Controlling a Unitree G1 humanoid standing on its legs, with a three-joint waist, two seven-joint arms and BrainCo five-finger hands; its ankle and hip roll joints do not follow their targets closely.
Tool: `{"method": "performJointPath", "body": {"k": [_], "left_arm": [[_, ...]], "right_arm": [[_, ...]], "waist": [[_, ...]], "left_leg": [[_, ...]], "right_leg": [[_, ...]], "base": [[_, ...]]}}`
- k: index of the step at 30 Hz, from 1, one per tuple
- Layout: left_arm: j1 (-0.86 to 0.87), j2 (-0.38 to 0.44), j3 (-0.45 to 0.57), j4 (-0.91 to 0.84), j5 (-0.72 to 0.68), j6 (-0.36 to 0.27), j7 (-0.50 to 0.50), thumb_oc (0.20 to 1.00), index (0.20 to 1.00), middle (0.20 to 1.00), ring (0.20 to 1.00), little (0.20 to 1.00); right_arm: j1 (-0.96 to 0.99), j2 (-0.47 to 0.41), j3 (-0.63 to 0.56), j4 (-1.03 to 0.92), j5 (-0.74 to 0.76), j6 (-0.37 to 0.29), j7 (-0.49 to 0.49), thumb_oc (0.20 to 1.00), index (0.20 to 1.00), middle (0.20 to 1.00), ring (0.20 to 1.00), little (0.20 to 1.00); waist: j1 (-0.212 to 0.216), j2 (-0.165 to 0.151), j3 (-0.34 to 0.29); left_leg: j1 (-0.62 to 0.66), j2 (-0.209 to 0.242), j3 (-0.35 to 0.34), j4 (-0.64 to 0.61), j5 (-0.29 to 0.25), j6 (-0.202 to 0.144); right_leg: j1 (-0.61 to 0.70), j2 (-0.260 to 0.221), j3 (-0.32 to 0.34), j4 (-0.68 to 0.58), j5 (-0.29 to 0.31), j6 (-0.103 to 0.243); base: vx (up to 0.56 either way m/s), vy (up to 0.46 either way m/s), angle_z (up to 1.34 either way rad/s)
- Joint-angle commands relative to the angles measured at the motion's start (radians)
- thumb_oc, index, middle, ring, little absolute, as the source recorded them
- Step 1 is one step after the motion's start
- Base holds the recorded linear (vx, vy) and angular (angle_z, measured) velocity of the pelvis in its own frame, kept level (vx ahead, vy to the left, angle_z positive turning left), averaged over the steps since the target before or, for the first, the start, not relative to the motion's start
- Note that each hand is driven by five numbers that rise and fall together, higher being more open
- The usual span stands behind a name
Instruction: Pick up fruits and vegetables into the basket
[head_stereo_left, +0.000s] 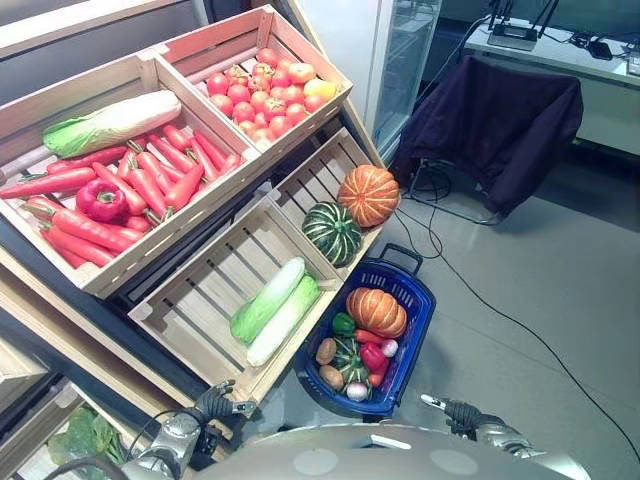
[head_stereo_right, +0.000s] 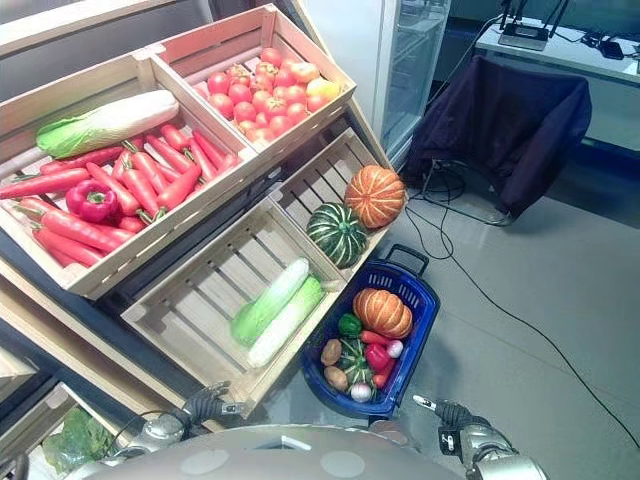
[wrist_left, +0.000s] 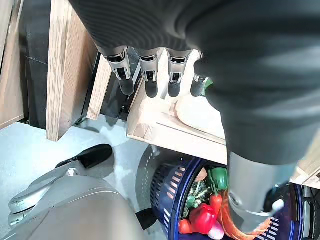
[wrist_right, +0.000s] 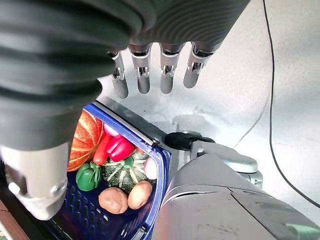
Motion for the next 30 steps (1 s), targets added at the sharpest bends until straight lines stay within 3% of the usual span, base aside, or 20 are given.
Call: {"method": "performJointPath", "body": {"k": [1,30], "left_arm": [[-0.078,-0.027,0.008,0.076,0.02,-0.026,0.006,1.0,1.0,1.0,1.0,1.0],[-0.081,-0.024,0.014,0.064,-0.008,-0.051,-0.019,1.0,1.0,1.0,1.0,1.0]], "right_arm": [[-0.084,0.002,0.023,0.046,-0.015,-0.011,-0.005,1.0,1.0,1.0,1.0,1.0],[-0.086,-0.002,0.02,0.046,-0.018,-0.008,-0.001,1.0,1.0,1.0,1.0,1.0]], "waist": [[-0.003,0.004,0.052],[0.0,0.001,0.053]], "left_leg": [[-0.025,0.007,-0.034,0.007,-0.064,-0.008],[-0.026,0.007,-0.034,0.007,-0.065,-0.007]], "right_leg": [[0.107,-0.036,-0.007,0.022,-0.12,0.076],[0.105,-0.034,-0.008,0.025,-0.122,0.075]], "base": [[0.04,0.061,0.04],[0.0,0.0,0.0]]}}
